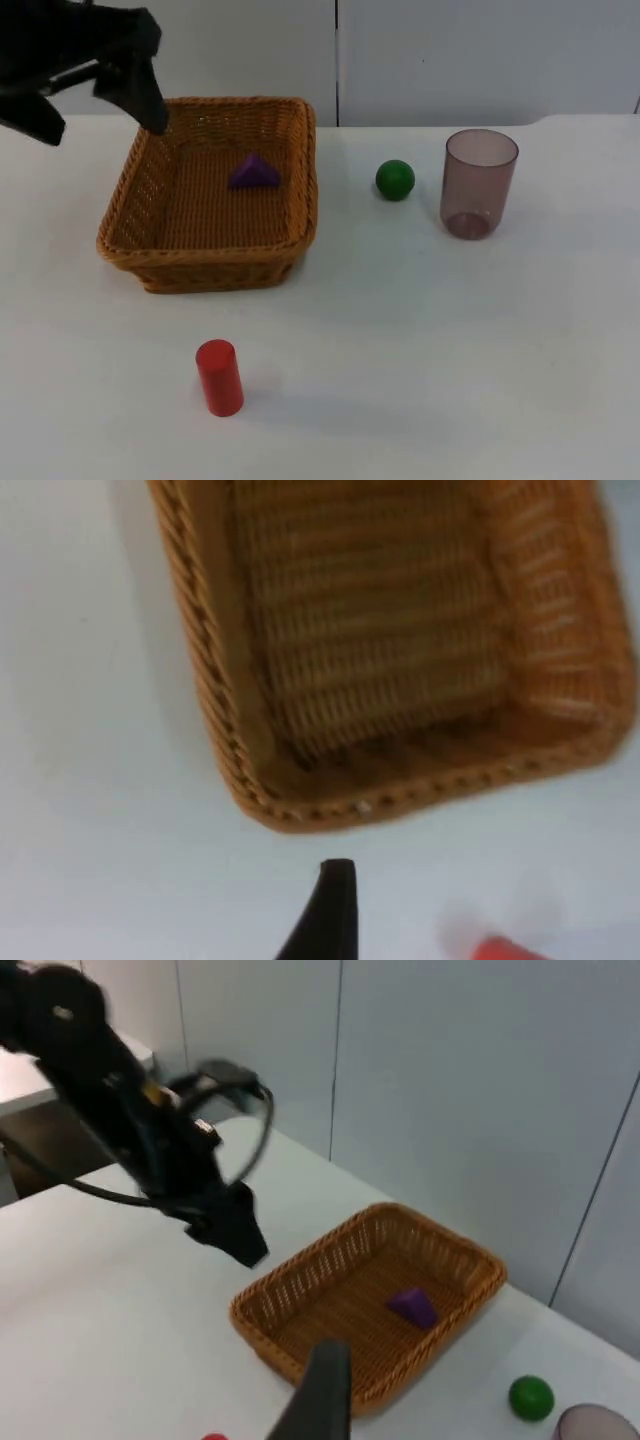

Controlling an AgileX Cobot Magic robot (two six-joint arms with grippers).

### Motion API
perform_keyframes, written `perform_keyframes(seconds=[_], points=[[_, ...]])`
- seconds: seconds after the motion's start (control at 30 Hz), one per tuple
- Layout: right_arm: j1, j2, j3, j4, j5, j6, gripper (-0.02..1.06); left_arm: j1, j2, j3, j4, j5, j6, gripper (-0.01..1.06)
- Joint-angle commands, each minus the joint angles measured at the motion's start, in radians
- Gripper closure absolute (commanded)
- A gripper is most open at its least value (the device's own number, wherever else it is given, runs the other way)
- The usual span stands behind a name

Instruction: Pick up the basket with the left hand and place the triangular block into the basket with the right hand.

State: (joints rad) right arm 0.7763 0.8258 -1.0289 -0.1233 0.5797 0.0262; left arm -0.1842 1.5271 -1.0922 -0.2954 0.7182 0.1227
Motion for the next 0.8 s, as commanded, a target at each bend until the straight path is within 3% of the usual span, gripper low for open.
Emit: perform_keyframes(seconds=[0.0, 0.3, 0.53, 0.67, 0.77], points=[[-0.002, -0.015, 0.016, -0.005, 0.018, 0.012, 0.27, -0.017, -0.114, 0.069, -0.005, -0.029, -0.009, 0.24], [-0.002, -0.223, 0.249, -0.005, -0.026, 0.064, 0.27, -0.031, -0.734, 0.336, -0.001, -0.076, -0.005, 0.24], [-0.002, -0.416, 0.367, -0.005, 0.000, 0.079, 0.27, -0.031, -1.052, 0.400, 0.019, -0.035, -0.005, 0.24], [-0.002, -0.549, 0.385, -0.003, 0.128, 0.079, 0.27, -0.031, -1.240, 0.406, 0.104, 0.115, -0.009, 0.24], [-0.002, -0.602, 0.385, -0.005, 0.197, 0.079, 0.27, -0.031, -1.282, 0.406, 0.125, 0.169, -0.014, 0.24]])
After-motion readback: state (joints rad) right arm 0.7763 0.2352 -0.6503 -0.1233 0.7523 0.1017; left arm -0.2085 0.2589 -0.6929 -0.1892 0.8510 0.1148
